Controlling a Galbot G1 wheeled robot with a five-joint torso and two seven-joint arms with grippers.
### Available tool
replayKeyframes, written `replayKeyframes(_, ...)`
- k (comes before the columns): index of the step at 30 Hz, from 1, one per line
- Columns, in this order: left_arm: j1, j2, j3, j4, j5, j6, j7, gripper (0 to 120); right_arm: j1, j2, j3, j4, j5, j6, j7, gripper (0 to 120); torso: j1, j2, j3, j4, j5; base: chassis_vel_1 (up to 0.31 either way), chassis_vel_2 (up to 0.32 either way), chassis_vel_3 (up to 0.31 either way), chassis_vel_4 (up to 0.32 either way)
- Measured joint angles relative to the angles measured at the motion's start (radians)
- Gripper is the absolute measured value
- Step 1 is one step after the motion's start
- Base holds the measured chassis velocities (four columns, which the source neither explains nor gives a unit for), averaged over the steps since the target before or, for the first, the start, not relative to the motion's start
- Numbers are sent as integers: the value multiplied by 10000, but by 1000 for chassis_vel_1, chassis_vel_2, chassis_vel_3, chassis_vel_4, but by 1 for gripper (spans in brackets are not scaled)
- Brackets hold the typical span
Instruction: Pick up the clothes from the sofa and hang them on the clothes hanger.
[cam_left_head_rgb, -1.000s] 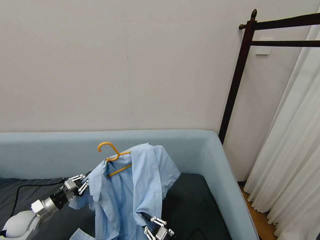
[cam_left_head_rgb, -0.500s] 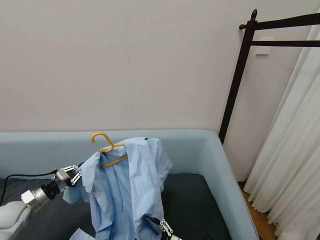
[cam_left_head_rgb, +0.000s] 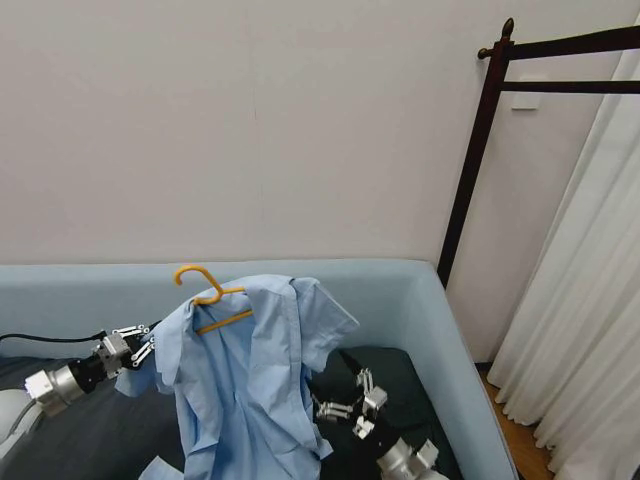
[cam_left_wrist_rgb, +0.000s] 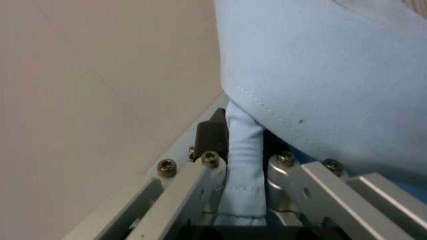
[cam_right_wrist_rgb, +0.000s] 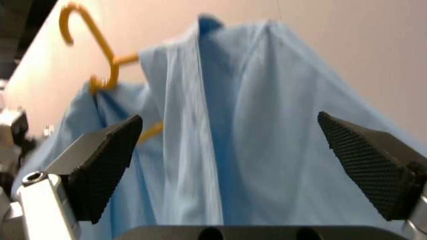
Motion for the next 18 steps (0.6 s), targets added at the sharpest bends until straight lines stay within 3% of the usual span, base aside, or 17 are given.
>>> replayKeyframes(7,193,-550,3,71,289,25,-5,4,531,217,-198,-295,-362,-82,-210,100,1,0,0,-2,-1,0,0,0,0)
replayKeyframes(13,189,-631,45,111,357,22,-8,4,651,368,-291,-470,-756,-63,-295,100,0,0,0,-2,0,0,0,0,0)
replayKeyframes(18,15,-723,145,308,420,2,-12,4,843,552,-384,-627,-944,-111,-332,86,0,0,0,-2,0,0,0,0,0)
